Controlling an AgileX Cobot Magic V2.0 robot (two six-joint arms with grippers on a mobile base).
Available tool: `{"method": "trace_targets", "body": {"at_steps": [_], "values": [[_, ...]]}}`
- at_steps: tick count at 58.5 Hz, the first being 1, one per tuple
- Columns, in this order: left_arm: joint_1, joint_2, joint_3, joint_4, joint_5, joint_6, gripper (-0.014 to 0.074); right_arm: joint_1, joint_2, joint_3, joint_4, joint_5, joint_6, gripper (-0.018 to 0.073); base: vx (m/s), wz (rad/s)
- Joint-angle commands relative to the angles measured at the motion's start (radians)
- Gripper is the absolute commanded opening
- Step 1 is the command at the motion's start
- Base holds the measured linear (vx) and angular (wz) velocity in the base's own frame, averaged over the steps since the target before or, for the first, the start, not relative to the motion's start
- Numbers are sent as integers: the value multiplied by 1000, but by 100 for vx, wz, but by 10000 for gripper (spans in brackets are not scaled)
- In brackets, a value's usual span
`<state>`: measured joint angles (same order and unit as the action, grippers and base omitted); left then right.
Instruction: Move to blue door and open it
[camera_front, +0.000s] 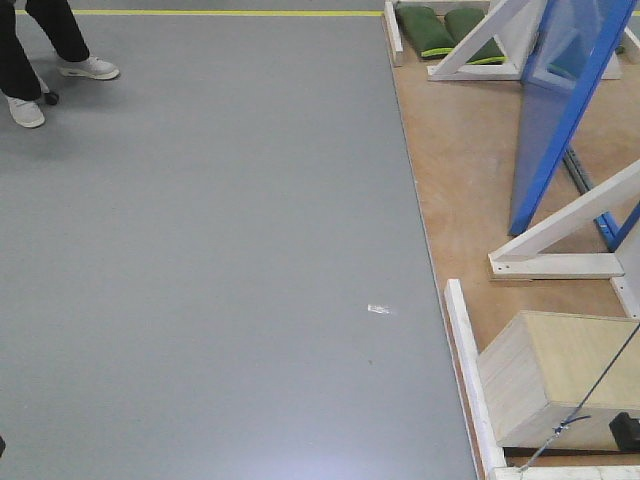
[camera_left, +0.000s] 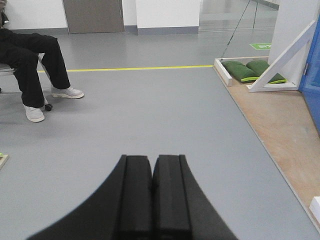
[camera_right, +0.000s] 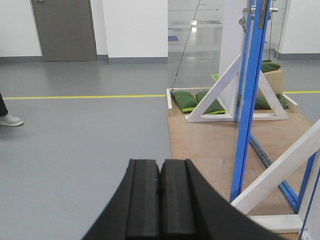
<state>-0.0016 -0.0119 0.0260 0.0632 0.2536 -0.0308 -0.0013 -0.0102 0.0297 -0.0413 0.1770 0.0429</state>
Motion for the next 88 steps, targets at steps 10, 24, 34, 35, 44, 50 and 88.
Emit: {"method": "trace_targets", "body": {"at_steps": [10,24,34,35,44,50,88], "values": [[-6,-12,-26,-6,-77,-1,73,-3,-14,2,-7,-83,-3,12,0,0],[-6,-12,-26,-6,-77,-1,73,-3,-14,2,-7,-83,-3,12,0,0],[-6,-12,-26,-6,-77,-1,73,-3,-14,2,-7,-83,-3,12,0,0],[-6,-12,-26,-6,-77,-1,73,-3,-14,2,-7,-83,-3,12,0,0],[-6,-12,-26,-6,-77,-1,73,-3,-14,2,-7,-83,-3,12,1,0],[-6,-12,-26,-6,-77,-1,73,-3,-14,2,-7,-85,-3,12,2,0],[-6,-12,-26,-6,-77,-1,73,-1,-14,2,-7,-85,-3,12,16,3]]}}
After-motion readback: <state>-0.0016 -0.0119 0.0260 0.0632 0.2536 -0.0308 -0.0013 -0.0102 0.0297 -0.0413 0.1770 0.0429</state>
